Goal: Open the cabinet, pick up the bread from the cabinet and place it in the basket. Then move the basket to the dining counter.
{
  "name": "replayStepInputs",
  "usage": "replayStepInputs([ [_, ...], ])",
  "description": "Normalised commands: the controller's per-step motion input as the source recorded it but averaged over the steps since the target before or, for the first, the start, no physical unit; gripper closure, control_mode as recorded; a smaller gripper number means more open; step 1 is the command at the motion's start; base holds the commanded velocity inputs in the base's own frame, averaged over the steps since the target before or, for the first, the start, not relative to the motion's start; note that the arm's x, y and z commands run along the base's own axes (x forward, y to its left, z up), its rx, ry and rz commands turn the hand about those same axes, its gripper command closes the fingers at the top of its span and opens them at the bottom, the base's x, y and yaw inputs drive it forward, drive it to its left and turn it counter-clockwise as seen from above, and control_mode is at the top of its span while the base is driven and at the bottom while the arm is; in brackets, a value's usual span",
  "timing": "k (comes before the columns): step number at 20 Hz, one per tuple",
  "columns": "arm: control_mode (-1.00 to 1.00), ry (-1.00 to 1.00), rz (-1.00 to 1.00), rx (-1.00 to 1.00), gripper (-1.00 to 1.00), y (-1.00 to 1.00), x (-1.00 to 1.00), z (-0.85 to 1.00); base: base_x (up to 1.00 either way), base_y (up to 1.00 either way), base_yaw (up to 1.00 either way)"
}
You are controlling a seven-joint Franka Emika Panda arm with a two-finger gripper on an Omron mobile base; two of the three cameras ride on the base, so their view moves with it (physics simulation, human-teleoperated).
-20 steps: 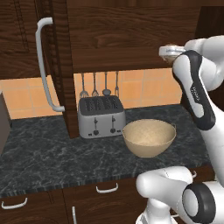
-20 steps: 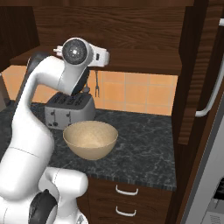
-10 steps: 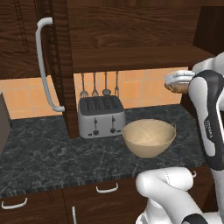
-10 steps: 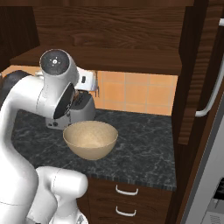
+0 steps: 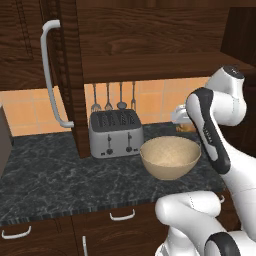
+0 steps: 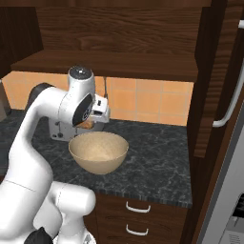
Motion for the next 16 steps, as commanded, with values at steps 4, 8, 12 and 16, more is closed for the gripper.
replayStepInputs([
  [4,-1.00,0.32,0.07,-0.16,1.00,0.00,0.31,-1.00,0.00,0.00,0.00],
  [8,-1.00,0.10,0.06,-0.16,1.00,-0.08,0.10,-1.00,0.00,0.00,0.00],
  [12,-1.00,0.10,0.05,-0.04,1.00,-0.16,-0.01,-1.00,0.00,0.00,0.00],
  [16,-1.00,0.14,0.01,-0.01,1.00,0.00,0.15,-0.85,0.00,0.00,0.00],
])
